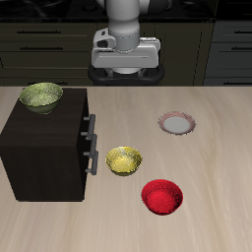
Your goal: Place the yellow bowl on the plate
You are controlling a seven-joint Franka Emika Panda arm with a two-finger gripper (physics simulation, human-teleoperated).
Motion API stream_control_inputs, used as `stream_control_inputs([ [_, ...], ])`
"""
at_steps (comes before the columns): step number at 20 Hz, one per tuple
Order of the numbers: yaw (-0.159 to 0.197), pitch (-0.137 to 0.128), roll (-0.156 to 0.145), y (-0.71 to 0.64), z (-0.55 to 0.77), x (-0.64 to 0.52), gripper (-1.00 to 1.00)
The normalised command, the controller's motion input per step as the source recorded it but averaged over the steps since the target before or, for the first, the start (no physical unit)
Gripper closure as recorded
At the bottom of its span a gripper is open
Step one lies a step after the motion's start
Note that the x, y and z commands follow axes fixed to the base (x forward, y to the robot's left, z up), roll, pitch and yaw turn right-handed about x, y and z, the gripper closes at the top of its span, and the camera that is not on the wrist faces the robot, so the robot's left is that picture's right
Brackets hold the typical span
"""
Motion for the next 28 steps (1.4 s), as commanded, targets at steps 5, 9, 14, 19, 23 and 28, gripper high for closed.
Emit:
stream_control_inputs([
  [5, 0.067, -0.008, -0.043, 0.00, -0.10, 0.45, -1.00],
  [9, -0.001, 0.017, -0.011, 0.01, -0.06, 0.31, -1.00],
  [14, 0.017, -0.013, -0.008, 0.11, 0.06, 0.45, -1.00],
  [19, 0.015, -0.007, 0.008, 0.28, 0.03, 0.41, -1.00],
  [23, 0.000, -0.001, 0.022, 0.22, 0.02, 0.37, -1.00],
  [28, -0.005, -0.012, -0.005, 0.14, 0.10, 0.34, -1.00],
])
